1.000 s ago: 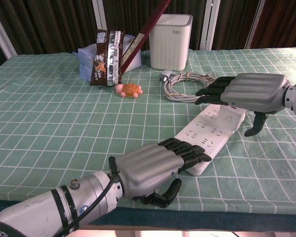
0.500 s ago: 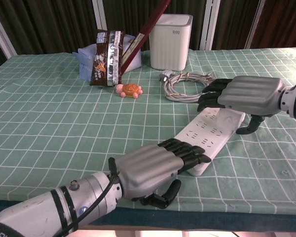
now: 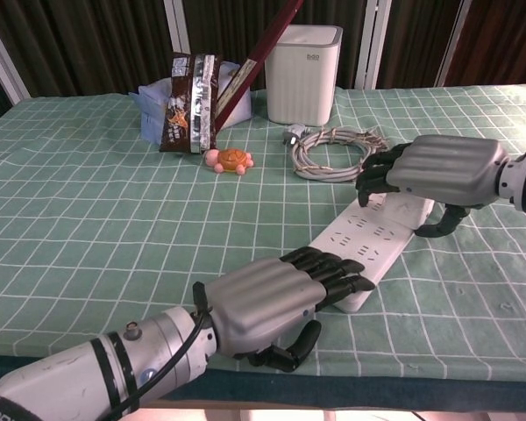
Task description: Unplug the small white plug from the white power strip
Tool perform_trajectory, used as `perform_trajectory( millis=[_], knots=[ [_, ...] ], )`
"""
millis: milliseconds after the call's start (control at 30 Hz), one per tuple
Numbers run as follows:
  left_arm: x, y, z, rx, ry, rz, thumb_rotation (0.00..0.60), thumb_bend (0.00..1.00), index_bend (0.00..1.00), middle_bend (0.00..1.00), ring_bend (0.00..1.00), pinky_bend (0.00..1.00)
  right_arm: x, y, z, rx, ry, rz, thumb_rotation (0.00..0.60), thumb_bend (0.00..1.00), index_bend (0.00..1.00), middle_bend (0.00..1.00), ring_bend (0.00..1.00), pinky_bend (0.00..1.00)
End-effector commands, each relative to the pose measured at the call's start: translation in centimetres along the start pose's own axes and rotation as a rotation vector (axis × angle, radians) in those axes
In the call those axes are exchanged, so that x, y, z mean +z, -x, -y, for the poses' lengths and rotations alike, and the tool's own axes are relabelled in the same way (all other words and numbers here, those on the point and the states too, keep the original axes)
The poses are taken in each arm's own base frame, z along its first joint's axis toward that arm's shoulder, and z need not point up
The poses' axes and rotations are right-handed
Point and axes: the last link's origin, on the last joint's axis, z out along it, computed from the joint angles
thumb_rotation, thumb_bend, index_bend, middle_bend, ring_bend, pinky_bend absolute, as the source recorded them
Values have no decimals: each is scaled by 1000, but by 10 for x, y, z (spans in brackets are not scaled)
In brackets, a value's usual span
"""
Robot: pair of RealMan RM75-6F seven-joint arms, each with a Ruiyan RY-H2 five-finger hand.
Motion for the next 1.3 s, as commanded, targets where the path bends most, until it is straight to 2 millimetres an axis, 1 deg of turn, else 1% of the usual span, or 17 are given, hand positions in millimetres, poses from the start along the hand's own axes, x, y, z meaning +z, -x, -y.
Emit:
perform_trajectory(
  millis=[33, 100, 200, 267, 333, 400, 500, 733, 967, 1300],
  knots=[
    [0, 1, 0, 4, 0, 3, 546, 763, 0, 0, 0, 78, 0, 0, 0, 3, 0, 0, 600, 477, 453, 305, 185, 359],
    [-1, 2, 0, 8, -1, 6, 547, 764, 0, 0, 0, 79, -1, -1, 0, 4, -1, 1, 600, 505, 493, 332, 238, 401],
    [-1, 3, 0, 9, 1, 9, 546, 764, 0, 0, 0, 79, -1, -1, 0, 5, -2, 2, 600, 534, 544, 359, 289, 440],
    [-1, 3, 0, 10, 2, 11, 548, 764, 0, 0, 0, 79, -1, -1, 0, 6, -3, 2, 600, 541, 571, 375, 309, 454],
    [-1, 4, -1, 15, 5, 16, 543, 764, 0, 0, 0, 79, -1, -1, 0, 11, -3, 2, 600, 543, 618, 407, 344, 472],
    [-1, 6, -2, 22, 8, 21, 539, 764, 0, 0, 0, 78, -1, -3, 0, 16, -4, 1, 600, 545, 686, 456, 393, 494],
    [-1, 7, -2, 25, 6, 21, 544, 764, 0, 0, 0, 78, -2, -3, 1, 20, -5, 1, 600, 546, 744, 499, 437, 514],
    [-1, 10, -3, 30, 4, 27, 545, 764, 0, 0, 0, 78, -4, -5, 1, 23, -2, -34, 600, 546, 814, 549, 496, 562],
    [0, 13, -1, 30, -3, 36, 546, 764, 0, 0, 0, 78, -7, -3, 4, 11, -4, -77, 600, 546, 912, 622, 576, 629],
    [1, 15, 0, 30, -3, 41, 542, 763, 0, 0, 0, 78, -13, 1, 7, 31, -18, -138, 600, 547, 969, 665, 623, 684]
  ],
)
